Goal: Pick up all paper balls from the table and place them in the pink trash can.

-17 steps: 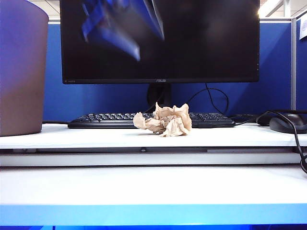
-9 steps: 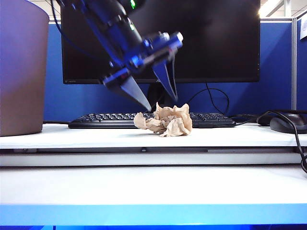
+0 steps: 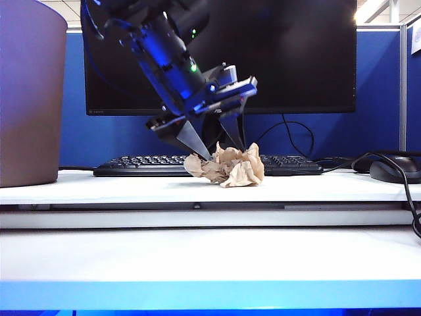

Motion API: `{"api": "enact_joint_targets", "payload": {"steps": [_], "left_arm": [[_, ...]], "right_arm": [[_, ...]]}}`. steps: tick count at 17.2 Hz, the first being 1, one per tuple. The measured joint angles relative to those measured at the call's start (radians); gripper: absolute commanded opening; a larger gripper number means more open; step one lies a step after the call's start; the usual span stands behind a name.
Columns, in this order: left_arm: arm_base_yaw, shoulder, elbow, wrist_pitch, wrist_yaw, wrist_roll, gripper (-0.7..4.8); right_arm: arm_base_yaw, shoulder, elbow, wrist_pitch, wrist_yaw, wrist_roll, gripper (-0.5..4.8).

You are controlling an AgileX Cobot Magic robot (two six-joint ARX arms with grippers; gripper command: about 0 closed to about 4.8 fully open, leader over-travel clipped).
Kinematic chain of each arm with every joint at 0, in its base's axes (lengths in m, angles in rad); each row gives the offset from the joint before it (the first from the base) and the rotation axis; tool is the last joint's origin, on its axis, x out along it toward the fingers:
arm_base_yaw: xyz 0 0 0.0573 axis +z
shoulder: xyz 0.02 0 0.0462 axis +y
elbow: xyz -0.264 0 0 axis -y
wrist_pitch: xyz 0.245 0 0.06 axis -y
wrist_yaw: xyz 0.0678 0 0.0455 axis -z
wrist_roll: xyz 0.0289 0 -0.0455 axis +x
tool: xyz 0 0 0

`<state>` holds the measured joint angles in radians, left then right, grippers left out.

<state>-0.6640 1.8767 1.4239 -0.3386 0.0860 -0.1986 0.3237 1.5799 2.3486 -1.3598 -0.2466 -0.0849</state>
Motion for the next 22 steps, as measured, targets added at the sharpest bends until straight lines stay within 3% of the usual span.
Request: {"api": "enact_joint_targets", "payload": {"steps": [1, 2, 3, 4, 10, 12, 14, 16, 19, 20, 22], "left_arm": [[0.0, 0.021, 0.001, 0.012, 0.0, 0.0, 3.31], [0.0, 0.036, 0.0, 0.012, 0.0, 0.0, 2.94], [0.0, 0.049, 0.0, 0.012, 0.0, 0.0, 1.61], [0.0, 0.054, 0.0, 0.013, 0.0, 0.001, -0.11], [0.002, 0.054, 0.079, -0.003, 0.102, 0.0, -0.06], [0.002, -0.006, 0.186, -0.121, 0.092, 0.039, -0.06], [0.002, -0.092, 0.308, -0.233, -0.038, 0.123, -0.06], [0.022, -0.198, 0.468, -0.393, -0.256, 0.246, -0.06], [0.089, -0.319, 0.636, -0.547, -0.476, 0.342, -0.06], [0.131, -0.357, 0.666, -0.557, -0.511, 0.364, -0.06], [0.359, -0.411, 0.679, -0.597, -0.51, 0.364, -0.06]], "right_arm": [[0.0, -0.005, 0.0, 0.0, 0.0, 0.0, 3.19], [0.0, -0.008, 0.0, 0.0, 0.0, 0.0, 3.19], [0.0, -0.009, 0.0, 0.0, 0.0, 0.0, 3.19], [0.0, -0.009, 0.0, 0.0, 0.0, 0.0, 3.19], [0.0, -0.009, 0.0, 0.003, 0.0, 0.0, 3.19], [0.0, -0.009, 0.0, 0.008, 0.0, 0.0, 3.19], [0.0, -0.01, 0.0, 0.008, 0.0, 0.0, 3.19], [0.0, -0.01, 0.0, 0.008, 0.0, 0.0, 3.19], [0.0, -0.011, 0.0, 0.008, -0.001, 0.0, 3.19], [0.0, -0.011, 0.0, 0.008, -0.005, 0.0, 3.19], [0.0, -0.011, 0.0, 0.008, -0.04, 0.0, 3.19]]}}
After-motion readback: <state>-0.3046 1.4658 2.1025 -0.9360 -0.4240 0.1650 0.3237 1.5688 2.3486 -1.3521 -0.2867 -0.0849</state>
